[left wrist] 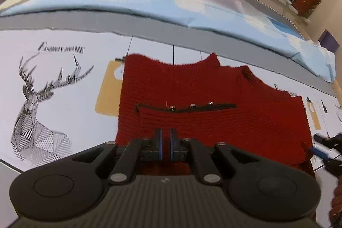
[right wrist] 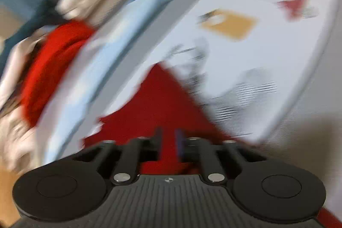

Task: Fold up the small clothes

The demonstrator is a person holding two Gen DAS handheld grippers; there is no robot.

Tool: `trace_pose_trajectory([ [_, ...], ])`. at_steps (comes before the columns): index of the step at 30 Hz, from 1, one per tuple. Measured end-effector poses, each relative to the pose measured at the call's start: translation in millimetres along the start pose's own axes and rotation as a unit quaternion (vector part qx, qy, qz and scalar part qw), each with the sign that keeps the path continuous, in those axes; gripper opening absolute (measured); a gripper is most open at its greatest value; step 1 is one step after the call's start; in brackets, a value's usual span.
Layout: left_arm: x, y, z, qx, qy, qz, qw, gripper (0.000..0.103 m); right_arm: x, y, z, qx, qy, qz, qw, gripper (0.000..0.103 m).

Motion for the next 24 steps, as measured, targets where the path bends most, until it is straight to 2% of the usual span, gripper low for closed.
trace_pose_trajectory([
  [1, -4, 5, 2, 0.006, -0.001, 0.011, 0.9999, 0.011, -3, 9, -1, -0.001, -0.002, 0.012, 1.000, 0.039],
  [2, -9, 10, 5, 0.017, -0.003, 0.027, 0.9995, 0.014, -5, 18, -10, -0.018, 0.001, 0.021, 1.000, 0.031],
  [3, -11, 13, 8, 0.024, -0.008, 0.036, 0.9990, 0.014, -7, 25, -21, -0.036, 0.015, 0.033, 0.999, 0.009],
  [4, -10, 11, 9, 0.021, -0.012, 0.033, 0.9992, 0.014, -8, 30, -32, -0.050, 0.039, 0.042, 0.997, 0.002],
  [5, -7, 7, 8, 0.013, -0.013, 0.026, 0.9995, 0.015, -6, 28, -33, -0.056, 0.052, 0.039, 0.996, 0.001],
  [7, 1, -1, 5, -0.001, -0.012, 0.002, 0.9999, 0.019, -1, 21, -23, -0.049, 0.038, 0.029, 0.998, 0.009],
  [8, 1, -1, 5, -0.002, -0.008, -0.005, 1.0000, 0.024, 2, 17, -15, -0.046, 0.017, 0.014, 0.999, 0.021],
  [9, -3, 5, 8, 0.010, -0.006, 0.009, 0.9999, 0.030, 3, 17, -11, -0.047, -0.002, 0.003, 0.999, 0.027],
  [11, -17, 17, 17, 0.045, -0.007, 0.055, 0.9974, 0.032, 0, 24, -14, -0.054, -0.009, 0.018, 0.998, 0.026],
  [12, -18, 15, 18, 0.046, -0.011, 0.055, 0.9973, 0.032, -4, 26, -20, -0.059, 0.005, 0.034, 0.998, 0.024],
  [14, -7, -7, 12, 0.035, -0.008, 0.023, 0.9991, 0.032, -4, 21, -20, -0.064, 0.017, 0.038, 0.997, 0.024],
  [17, 15, -53, -1, 0.027, 0.022, -0.061, 0.9975, 0.033, 1, -3, 5, -0.068, -0.038, 0.009, 0.997, 0.032],
  [19, 19, -80, -6, 0.030, 0.035, -0.099, 0.9941, 0.033, 9, -28, 24, -0.059, -0.072, -0.021, 0.995, 0.032],
  [23, 12, -142, -10, 0.022, 0.057, -0.136, 0.9888, 0.033, 29, -99, 60, -0.027, -0.122, -0.087, 0.988, 0.033],
  [24, 7, -159, -11, 0.025, 0.062, -0.139, 0.9880, 0.033, 32, -123, 69, -0.013, -0.133, -0.104, 0.986, 0.036],
])
Point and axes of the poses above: each gripper's, at about its wrist camera, not at the fingertips, and y roughly the way its jaws point, z to its left, x to its top, the point moved 8 cm from there along y, roughly the way its jaws point, and after that the axes turned 6 degrees about y, right-handed, at the moved point
